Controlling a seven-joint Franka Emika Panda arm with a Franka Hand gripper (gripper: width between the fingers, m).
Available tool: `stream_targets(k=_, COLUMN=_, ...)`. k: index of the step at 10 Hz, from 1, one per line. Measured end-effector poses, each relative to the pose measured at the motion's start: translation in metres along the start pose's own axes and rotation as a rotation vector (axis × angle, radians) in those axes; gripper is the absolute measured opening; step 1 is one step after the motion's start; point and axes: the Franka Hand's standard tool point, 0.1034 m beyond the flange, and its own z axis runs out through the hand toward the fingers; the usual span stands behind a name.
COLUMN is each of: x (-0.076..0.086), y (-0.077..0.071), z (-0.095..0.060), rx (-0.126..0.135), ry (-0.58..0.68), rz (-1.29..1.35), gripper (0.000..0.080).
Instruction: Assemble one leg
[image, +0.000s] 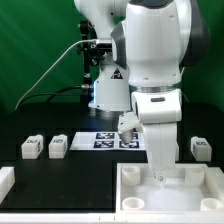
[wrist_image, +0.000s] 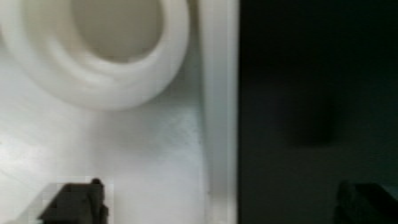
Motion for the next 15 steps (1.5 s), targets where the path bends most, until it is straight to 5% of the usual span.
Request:
stream_targets(k=4, x=0.014, y=-0.003, z=-0.028, rx=-0.032, ry=-0.004, rz=0.148, gripper=0.0649)
stream_targets(k=8, x=0.066, y=-0.032, z=-0.037, rx=-0.024, ry=0.032, rz=0.759, gripper=0.0649)
stream_targets(k=10, x=0.066, y=-0.032, z=-0.037, rx=-0.015, ry=0.040, rz=0.891, gripper=0.0649)
stream_targets(k=12, x=0.072, y=-0.036, z=-0.036, rx=0.007, ry=0.053, rz=1.163, gripper=0.0649)
stream_targets(k=13, x=0.085, y=-0.048, z=-0.032, rx=0.044, ry=0.056, rz=1.414, gripper=0.0649)
stream_targets(k=15, x=0.109, y=-0.062, z=-0.028, rx=0.074, ry=0.018, rz=1.580, gripper=0.0649)
